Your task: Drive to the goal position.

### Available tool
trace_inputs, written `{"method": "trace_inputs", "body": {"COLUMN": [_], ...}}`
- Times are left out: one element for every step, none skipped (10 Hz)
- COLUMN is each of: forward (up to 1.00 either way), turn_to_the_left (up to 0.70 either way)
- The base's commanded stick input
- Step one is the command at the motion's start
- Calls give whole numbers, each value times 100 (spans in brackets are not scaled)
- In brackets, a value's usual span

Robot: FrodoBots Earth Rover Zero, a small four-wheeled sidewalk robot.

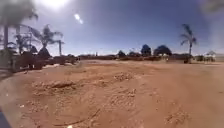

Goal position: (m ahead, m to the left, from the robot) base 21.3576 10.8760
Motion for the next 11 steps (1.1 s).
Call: {"method": "trace_inputs", "body": {"forward": [70, 70, 70, 70, 70, 70, 70, 70, 70, 70, 70], "turn_to_the_left": [0, 0, 0, 0, 0, 0, 0, 0, 0, 0, 0]}}
